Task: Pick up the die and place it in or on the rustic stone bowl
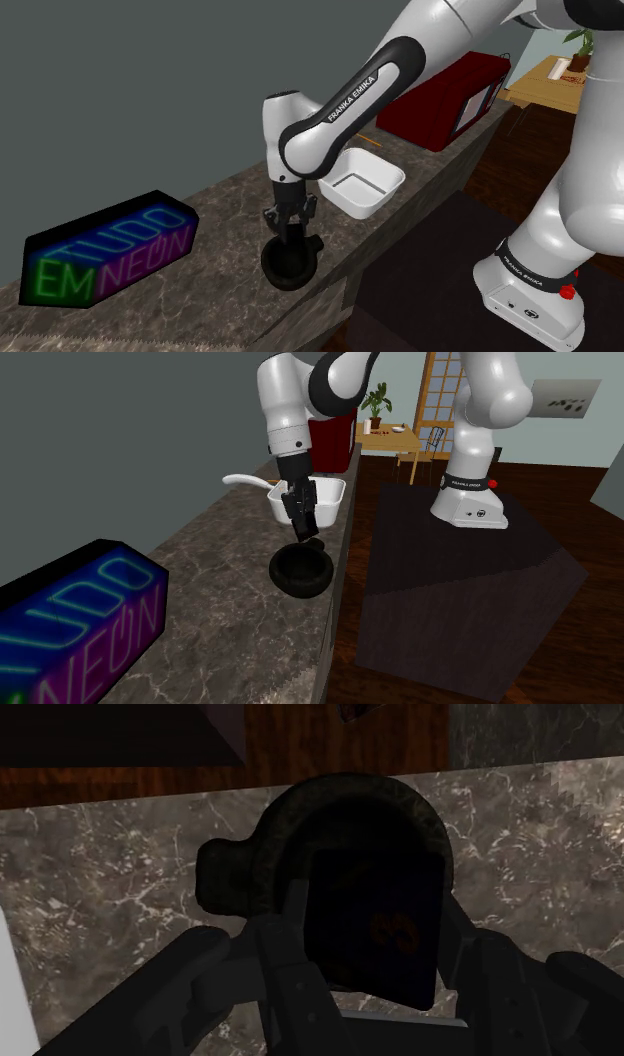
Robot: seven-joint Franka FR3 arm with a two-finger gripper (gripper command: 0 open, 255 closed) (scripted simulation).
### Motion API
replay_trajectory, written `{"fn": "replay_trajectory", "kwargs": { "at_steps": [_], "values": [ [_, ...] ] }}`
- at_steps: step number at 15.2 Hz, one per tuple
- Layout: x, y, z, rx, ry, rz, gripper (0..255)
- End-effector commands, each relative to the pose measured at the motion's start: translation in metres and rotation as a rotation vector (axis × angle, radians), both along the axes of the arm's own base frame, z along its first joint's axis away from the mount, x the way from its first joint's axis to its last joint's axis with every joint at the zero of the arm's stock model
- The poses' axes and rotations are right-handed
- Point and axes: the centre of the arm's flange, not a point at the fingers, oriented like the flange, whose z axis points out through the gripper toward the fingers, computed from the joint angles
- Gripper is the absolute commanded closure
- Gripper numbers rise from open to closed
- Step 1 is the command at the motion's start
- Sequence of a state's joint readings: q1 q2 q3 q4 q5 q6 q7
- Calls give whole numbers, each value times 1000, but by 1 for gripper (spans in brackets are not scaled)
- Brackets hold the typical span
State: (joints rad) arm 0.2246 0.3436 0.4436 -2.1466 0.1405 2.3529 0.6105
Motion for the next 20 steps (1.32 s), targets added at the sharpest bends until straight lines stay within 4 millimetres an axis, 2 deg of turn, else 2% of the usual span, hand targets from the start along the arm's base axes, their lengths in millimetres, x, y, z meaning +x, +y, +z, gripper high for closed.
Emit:
{"fn": "replay_trajectory", "kwargs": {
  "at_steps": [1,10,18,19,20],
  "values": [
    [0,0,-11,0,0,0,255],
    [0,0,-59,0,0,0,255],
    [0,0,-59,0,0,0,255],
    [0,0,-59,0,0,0,0],
    [0,0,-59,0,0,0,0]
  ]
}}
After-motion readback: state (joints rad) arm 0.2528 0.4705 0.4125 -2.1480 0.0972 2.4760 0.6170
